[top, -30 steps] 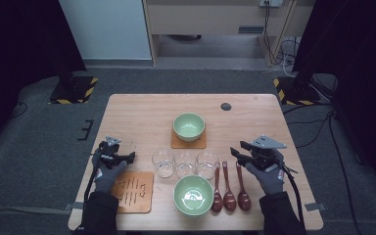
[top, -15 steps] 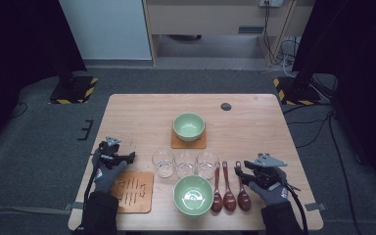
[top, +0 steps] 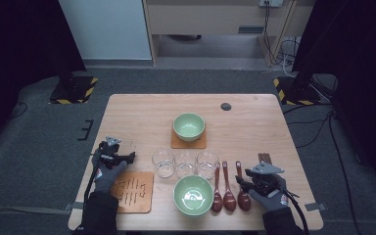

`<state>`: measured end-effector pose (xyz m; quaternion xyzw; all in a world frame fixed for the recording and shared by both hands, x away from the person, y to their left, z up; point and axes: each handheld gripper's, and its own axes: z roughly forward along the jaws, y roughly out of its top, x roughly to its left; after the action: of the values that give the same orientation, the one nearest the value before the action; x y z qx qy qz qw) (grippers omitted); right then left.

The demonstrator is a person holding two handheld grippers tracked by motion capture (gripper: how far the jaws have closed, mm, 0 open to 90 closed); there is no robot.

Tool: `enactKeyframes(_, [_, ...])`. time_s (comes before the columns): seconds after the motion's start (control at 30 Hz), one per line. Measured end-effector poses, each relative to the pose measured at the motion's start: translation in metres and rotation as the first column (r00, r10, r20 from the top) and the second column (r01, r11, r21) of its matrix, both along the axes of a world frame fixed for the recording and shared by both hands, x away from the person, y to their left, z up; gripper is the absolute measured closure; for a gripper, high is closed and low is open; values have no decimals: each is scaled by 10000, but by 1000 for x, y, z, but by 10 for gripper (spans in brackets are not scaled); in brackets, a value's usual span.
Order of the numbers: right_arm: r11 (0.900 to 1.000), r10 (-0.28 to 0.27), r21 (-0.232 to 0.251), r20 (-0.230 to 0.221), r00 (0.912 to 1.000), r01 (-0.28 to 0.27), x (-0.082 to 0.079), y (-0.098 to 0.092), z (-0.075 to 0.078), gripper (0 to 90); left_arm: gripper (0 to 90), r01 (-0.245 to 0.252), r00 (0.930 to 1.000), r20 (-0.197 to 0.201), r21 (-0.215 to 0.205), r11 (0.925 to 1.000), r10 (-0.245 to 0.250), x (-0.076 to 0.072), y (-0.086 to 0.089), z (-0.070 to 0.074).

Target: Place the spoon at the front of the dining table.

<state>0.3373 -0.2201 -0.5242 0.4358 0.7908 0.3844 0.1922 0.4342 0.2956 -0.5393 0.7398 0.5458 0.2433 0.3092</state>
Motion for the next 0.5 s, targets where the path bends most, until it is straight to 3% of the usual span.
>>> enactKeyframes(0.37, [9971,14,-755,-591,9983,-58,2,6,-12,596,76,1,10000,-1,4,10000,-1,0,0,0])
enactKeyframes(0.5, [9971,76,-754,-670,9977,-127,2,6,-13,649,76,-1,10000,0,3,10000,1,0,0,0])
